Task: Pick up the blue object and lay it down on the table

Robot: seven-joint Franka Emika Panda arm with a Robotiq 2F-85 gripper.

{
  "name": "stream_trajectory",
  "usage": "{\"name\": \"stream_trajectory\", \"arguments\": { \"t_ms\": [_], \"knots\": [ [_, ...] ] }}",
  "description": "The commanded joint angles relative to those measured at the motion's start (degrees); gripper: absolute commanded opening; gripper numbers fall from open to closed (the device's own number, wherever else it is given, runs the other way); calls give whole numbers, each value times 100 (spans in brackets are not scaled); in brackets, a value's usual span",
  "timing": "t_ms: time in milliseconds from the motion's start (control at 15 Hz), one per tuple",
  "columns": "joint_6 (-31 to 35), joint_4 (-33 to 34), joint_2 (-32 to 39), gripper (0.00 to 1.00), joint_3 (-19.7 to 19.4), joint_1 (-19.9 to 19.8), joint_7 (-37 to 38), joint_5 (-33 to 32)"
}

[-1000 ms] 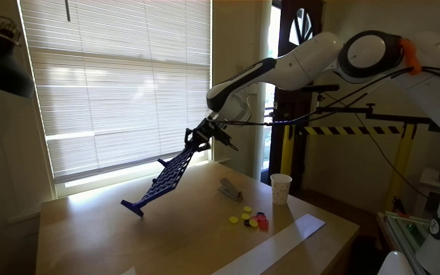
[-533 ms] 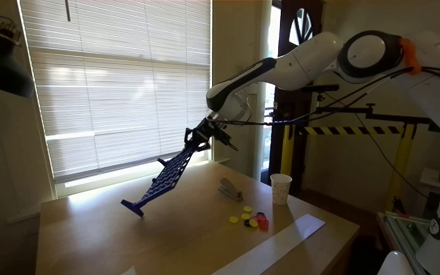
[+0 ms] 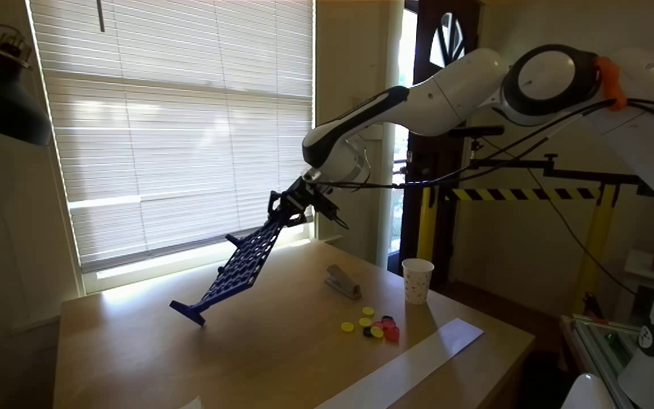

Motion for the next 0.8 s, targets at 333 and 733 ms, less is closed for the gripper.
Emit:
{"name": "stream_trajectory", "arguments": {
  "t_ms": [333, 733],
  "knots": [
    [30, -520, 119, 5, -120, 7, -313, -56],
    [-120, -578, 223, 5, -266, 36, -108, -114]
  ]
}}
